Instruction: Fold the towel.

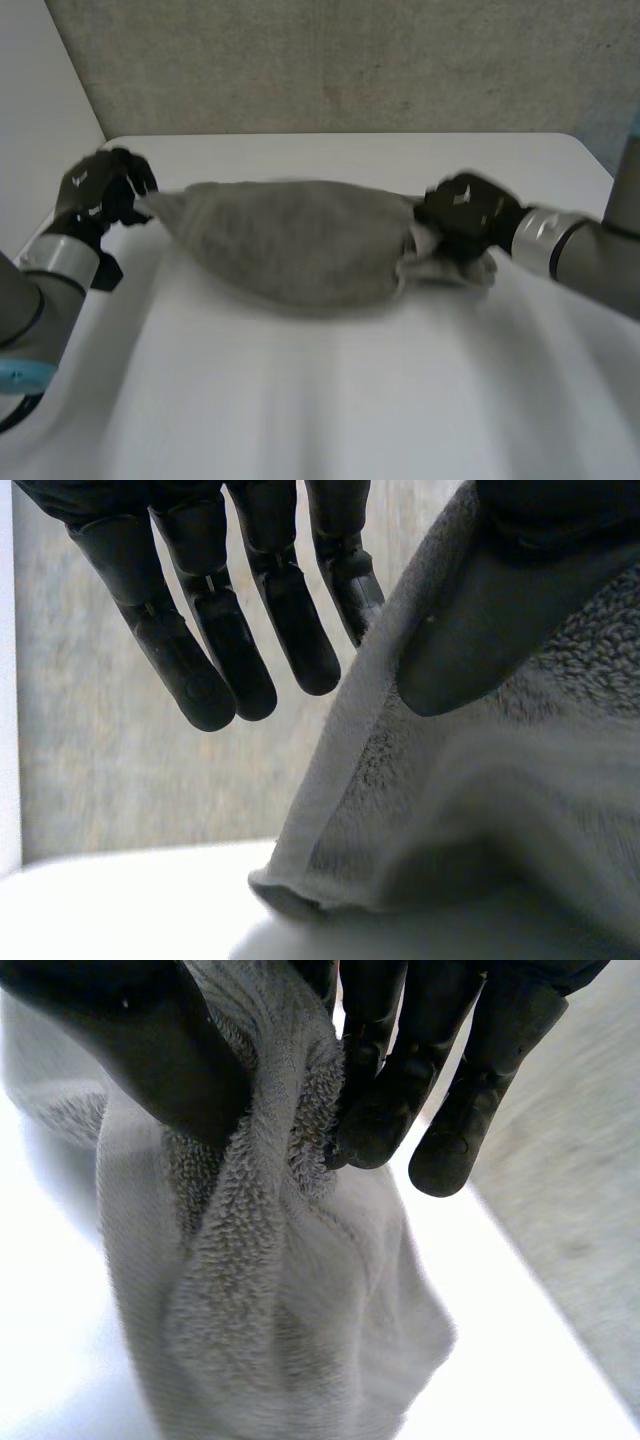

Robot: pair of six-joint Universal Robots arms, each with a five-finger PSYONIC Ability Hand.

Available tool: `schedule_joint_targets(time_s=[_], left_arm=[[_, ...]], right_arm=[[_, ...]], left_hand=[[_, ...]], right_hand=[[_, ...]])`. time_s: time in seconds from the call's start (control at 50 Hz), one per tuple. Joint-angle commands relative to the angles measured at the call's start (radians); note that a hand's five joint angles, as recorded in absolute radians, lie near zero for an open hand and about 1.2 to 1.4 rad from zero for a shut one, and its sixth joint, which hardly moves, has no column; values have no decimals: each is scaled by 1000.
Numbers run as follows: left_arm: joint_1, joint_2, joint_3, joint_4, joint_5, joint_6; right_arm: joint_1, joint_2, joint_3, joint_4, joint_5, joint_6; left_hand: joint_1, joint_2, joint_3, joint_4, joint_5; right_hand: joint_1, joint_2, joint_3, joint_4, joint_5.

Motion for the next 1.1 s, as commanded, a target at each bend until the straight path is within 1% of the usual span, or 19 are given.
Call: schedule_joint_targets(time_s=[0.02,0.04,0.1,0.14,0.16,0.18,0.26,0.3,0.36,0.4,0.42,0.46,0.48,0.56,0.62,0.74,0.88,1.04,1.1], left_arm=[[35,10,-74,40,2,53],[35,10,-74,40,2,53],[37,27,-79,45,1,61],[38,31,-80,45,-1,58],[40,31,-80,46,-2,56],[43,31,-80,46,-2,55],[49,33,-82,46,-4,52],[52,33,-86,45,-4,50],[52,37,-102,45,-2,50],[57,42,-116,46,-1,50],[57,42,-116,46,-1,50],[60,48,-120,45,-1,50],[61,53,-128,45,-1,52],[70,71,-140,46,-1,50],[72,88,-148,46,-1,50],[73,108,-157,46,-1,50],[72,116,-166,48,-1,50],[72,119,-160,43,-2,53],[72,123,-157,37,-2,53]], right_arm=[[-24,27,135,-20,4,-224],[-24,27,135,-20,4,-224],[-53,21,145,-21,6,-215],[-73,-10,165,-18,15,-192],[-73,-10,165,-18,15,-192],[-79,-34,182,-20,17,-172],[-94,-80,222,-24,20,-115],[-97,-118,257,-26,43,-26],[-96,-143,276,-24,67,26],[-96,-218,326,-26,119,156],[-96,-218,326,-26,119,157],[-90,-278,378,-37,161,301],[-90,-278,379,-37,161,302],[-42,-359,467,-110,187,500],[-2,-405,532,-164,202,577],[28,-402,602,-230,254,597],[64,-340,619,-241,265,551],[84,-283,645,-350,365,460],[107,-257,642,-393,414,416]], left_hand=[[49,40,14,38,25],[49,40,14,38,25],[49,40,14,38,25],[49,40,14,38,25],[49,40,14,38,25],[49,40,14,38,25],[49,40,14,38,25],[49,40,14,38,25],[49,40,14,38,25],[49,40,14,38,25],[49,40,14,38,25],[49,40,14,38,25],[49,40,14,38,25],[49,40,14,38,25],[49,40,14,38,25],[49,40,14,38,25],[49,40,14,38,25],[49,40,14,38,25],[49,40,14,38,25]], right_hand=[[17,7,-17,-10,-5],[17,6,-17,-10,-6],[-180,-190,-214,-206,-202],[-639,-649,-672,-665,-661],[-641,-651,-675,-667,-663],[-754,-765,-788,-781,-776],[-811,-821,-845,-838,-833],[-905,-915,-939,-931,-927],[-908,-918,-942,-935,-930],[-899,-910,-933,-926,-922],[-899,-910,-933,-926,-922],[-891,-901,-924,-917,-913],[-891,-901,-924,-917,-913],[-888,-898,-921,-914,-910],[-891,-901,-924,-917,-913],[-935,-945,-968,-961,-957],[-929,-939,-963,-955,-951],[-905,-915,-939,-932,-927],[-820,-830,-854,-847,-842]])
